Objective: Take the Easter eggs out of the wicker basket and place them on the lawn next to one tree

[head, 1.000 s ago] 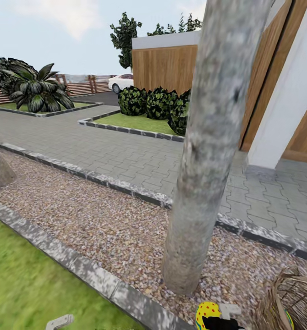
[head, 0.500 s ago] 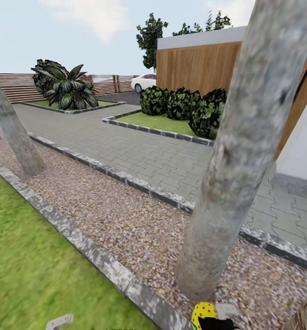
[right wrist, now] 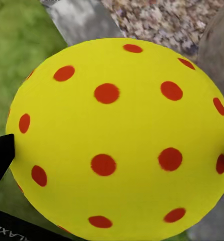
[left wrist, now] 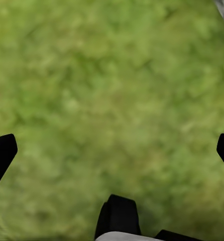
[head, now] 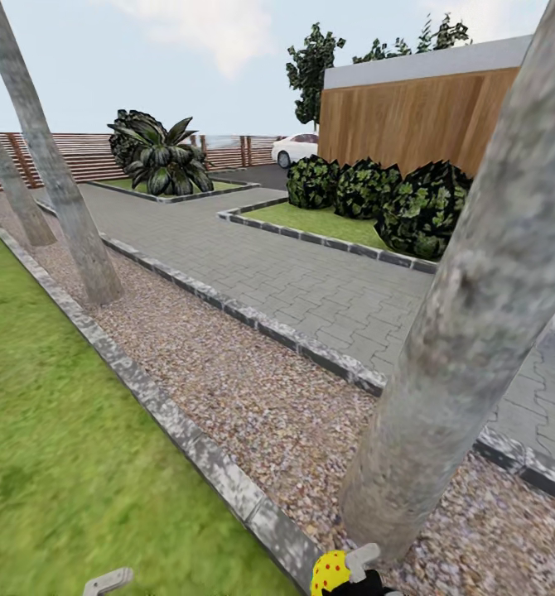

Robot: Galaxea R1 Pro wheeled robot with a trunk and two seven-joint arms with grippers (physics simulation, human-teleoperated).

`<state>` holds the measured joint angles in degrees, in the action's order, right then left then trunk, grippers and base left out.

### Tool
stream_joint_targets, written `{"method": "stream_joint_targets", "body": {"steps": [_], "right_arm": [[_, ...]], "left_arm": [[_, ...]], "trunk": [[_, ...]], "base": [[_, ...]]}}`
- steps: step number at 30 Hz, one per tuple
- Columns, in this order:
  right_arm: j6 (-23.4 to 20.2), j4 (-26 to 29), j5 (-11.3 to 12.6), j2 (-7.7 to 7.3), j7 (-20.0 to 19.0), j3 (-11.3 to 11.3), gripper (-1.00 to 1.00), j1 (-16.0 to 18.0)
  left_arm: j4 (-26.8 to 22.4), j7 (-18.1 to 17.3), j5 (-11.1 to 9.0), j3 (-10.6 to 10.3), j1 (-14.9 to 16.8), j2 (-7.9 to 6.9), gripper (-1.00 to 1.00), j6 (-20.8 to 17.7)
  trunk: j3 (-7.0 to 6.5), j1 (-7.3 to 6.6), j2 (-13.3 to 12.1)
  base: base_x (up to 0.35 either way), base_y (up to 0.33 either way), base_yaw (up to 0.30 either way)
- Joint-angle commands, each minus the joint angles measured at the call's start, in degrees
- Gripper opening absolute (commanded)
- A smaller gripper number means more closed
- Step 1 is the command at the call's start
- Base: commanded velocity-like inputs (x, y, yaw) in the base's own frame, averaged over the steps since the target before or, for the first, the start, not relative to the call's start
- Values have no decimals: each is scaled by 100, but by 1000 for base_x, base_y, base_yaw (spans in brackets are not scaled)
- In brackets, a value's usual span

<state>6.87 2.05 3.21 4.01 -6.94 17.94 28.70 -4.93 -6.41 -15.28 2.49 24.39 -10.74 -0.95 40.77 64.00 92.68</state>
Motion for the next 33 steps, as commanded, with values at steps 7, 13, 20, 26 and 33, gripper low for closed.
{"method": "stream_joint_targets", "body": {"steps": [7,13,20,26,33], "right_arm": [[3,6,-466,274,440,98,-100,5],[8,6,-668,314,505,100,-100,9],[8,6,-673,343,518,102,-100,7],[8,4,-673,350,522,104,-100,9],[8,3,-673,353,526,102,-100,7]], "left_arm": [[1,-27,-28,24,2,10,100,-10],[1,-41,-32,24,3,3,100,-10],[1,-39,-31,25,3,2,100,-10],[1,-36,-29,27,3,2,100,-10],[1,-45,-36,64,0,-9,100,-8]], "trunk": [[5,-1,2],[5,-1,2],[5,-1,2],[5,-1,2],[5,-1,2]], "base": [[0,-51,6],[0,-140,26],[-49,-130,275],[-220,-231,293],[-44,-23,200]]}}
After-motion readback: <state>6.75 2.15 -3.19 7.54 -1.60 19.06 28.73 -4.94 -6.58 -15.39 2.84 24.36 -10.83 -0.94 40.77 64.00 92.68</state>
